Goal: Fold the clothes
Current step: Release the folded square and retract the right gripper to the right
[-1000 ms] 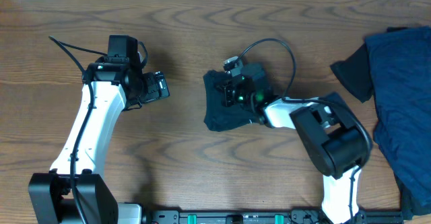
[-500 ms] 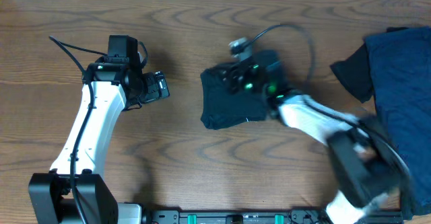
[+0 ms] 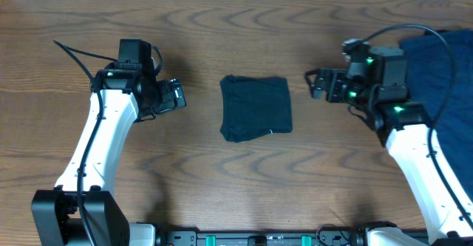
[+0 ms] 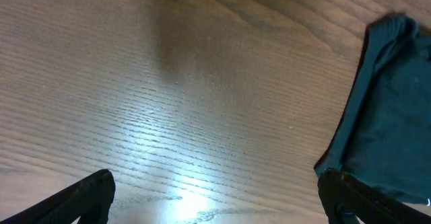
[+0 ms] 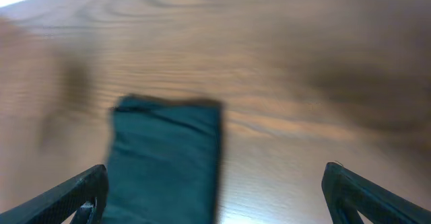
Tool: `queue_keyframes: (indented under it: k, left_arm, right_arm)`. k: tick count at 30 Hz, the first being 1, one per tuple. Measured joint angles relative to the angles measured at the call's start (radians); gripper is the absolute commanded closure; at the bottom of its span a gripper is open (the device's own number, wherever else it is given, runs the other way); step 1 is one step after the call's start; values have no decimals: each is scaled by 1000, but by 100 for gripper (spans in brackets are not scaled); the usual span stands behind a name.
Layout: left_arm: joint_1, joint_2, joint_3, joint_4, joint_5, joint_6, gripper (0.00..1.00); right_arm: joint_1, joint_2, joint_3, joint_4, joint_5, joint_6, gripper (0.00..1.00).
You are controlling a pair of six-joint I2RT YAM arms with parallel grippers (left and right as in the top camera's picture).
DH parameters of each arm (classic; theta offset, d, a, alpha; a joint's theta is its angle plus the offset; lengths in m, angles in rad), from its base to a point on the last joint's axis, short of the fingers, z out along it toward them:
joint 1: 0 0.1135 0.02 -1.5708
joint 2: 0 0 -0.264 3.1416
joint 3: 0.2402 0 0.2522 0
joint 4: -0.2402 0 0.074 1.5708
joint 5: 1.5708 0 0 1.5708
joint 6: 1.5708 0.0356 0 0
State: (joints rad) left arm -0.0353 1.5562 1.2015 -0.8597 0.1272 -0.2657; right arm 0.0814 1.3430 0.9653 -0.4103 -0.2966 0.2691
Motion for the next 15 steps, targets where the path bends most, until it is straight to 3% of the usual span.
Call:
queue_keyframes:
  k: [6,15]
  left_arm:
    - [0,0,0,0,0,0,2]
    - [0,0,-2,55,-4,0,2]
  right_arm:
    - [-27,0,0,-103,54,-8,1]
    - [-27,0,0,-111,66,-11,1]
